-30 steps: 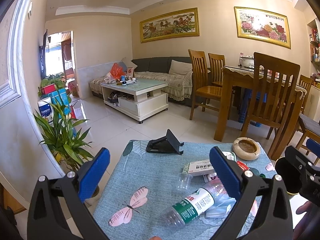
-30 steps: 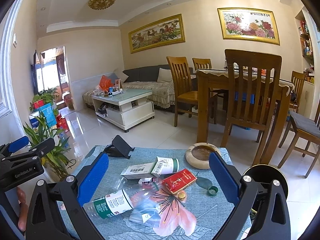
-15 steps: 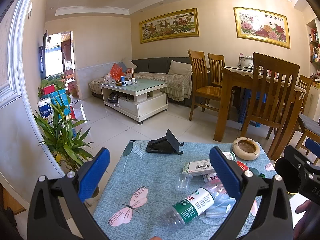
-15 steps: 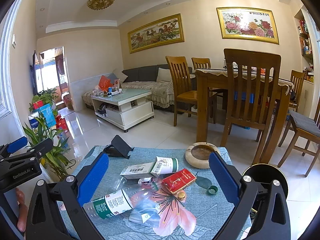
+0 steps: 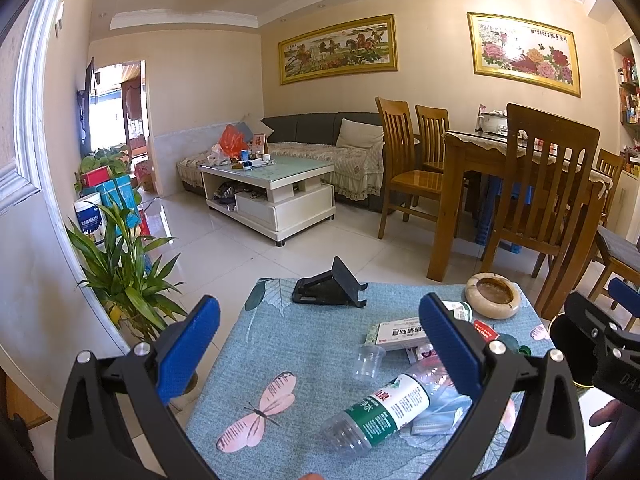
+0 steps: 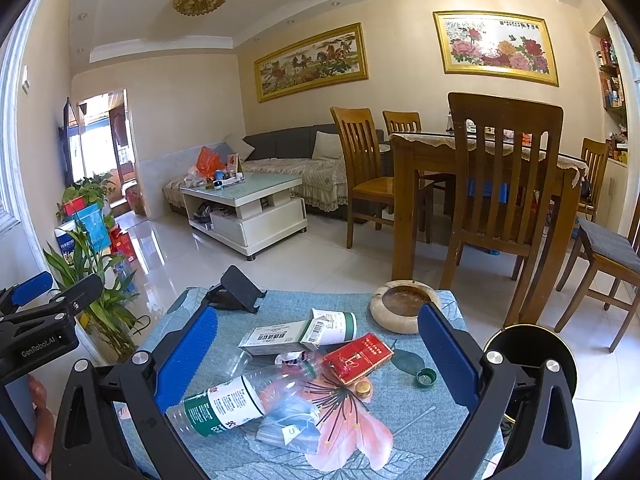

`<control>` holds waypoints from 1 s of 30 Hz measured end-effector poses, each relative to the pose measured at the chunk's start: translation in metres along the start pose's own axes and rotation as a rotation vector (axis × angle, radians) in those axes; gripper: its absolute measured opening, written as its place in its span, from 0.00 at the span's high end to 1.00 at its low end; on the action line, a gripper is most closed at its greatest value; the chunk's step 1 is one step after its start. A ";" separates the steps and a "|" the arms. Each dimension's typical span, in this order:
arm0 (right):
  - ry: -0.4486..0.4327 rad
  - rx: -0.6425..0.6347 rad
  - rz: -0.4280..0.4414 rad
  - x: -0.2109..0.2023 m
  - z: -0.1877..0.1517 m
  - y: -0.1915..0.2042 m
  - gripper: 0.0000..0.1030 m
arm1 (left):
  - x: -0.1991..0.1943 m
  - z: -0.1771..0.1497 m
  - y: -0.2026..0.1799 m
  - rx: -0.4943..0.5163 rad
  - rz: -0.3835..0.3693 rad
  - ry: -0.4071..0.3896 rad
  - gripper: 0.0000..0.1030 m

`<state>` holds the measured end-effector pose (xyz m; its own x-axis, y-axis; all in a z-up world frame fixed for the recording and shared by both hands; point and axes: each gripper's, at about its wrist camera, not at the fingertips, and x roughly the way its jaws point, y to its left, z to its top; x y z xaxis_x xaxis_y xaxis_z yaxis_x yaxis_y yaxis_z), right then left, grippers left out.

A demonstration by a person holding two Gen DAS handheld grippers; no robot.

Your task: Collect trash

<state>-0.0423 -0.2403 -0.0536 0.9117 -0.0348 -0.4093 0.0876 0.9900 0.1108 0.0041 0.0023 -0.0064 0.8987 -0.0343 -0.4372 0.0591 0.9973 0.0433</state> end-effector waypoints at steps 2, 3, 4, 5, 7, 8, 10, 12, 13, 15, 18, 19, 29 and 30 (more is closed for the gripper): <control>0.006 -0.003 -0.001 0.004 0.001 0.003 0.03 | 0.000 0.000 0.001 -0.002 0.000 0.004 0.03; 0.008 -0.004 -0.001 0.004 0.000 0.003 0.03 | 0.001 -0.001 0.001 -0.004 -0.001 0.006 0.03; 0.010 -0.007 -0.002 0.004 0.000 0.004 0.03 | 0.002 0.000 0.003 -0.005 -0.002 0.008 0.03; 0.011 -0.009 -0.001 0.005 0.000 0.005 0.03 | 0.002 0.000 0.003 -0.006 -0.002 0.008 0.03; 0.013 -0.011 -0.001 0.005 0.003 0.009 0.03 | 0.003 0.000 0.005 -0.007 -0.001 0.007 0.03; 0.013 -0.013 -0.001 0.005 0.004 0.010 0.03 | 0.004 0.000 0.005 -0.007 0.000 0.007 0.03; 0.014 -0.013 -0.001 0.005 0.005 0.010 0.03 | 0.006 0.001 0.006 -0.008 0.000 0.008 0.03; 0.014 -0.012 -0.002 0.005 0.005 0.010 0.03 | 0.007 0.001 0.007 -0.008 -0.001 0.010 0.03; 0.015 -0.013 -0.001 0.005 0.005 0.010 0.03 | 0.008 0.000 0.008 -0.007 -0.001 0.012 0.03; 0.019 -0.012 -0.002 0.006 0.005 0.011 0.03 | 0.009 -0.001 0.008 -0.006 -0.001 0.016 0.03; 0.034 -0.014 -0.005 0.010 0.004 0.013 0.03 | 0.015 -0.004 0.008 -0.003 0.000 0.030 0.03; 0.045 -0.016 -0.005 0.013 0.003 0.014 0.03 | 0.021 -0.006 0.008 -0.002 -0.001 0.047 0.03; 0.298 0.096 0.100 0.068 -0.043 -0.024 0.03 | 0.132 -0.077 0.062 -0.042 0.005 0.425 0.03; 0.316 0.118 0.111 0.072 -0.048 -0.029 0.03 | 0.138 -0.083 0.069 -0.049 0.007 0.445 0.03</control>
<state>0.0015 -0.2653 -0.1293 0.7507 0.1347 -0.6468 0.0575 0.9620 0.2671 0.0962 0.0714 -0.1382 0.6236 -0.0069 -0.7817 0.0231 0.9997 0.0096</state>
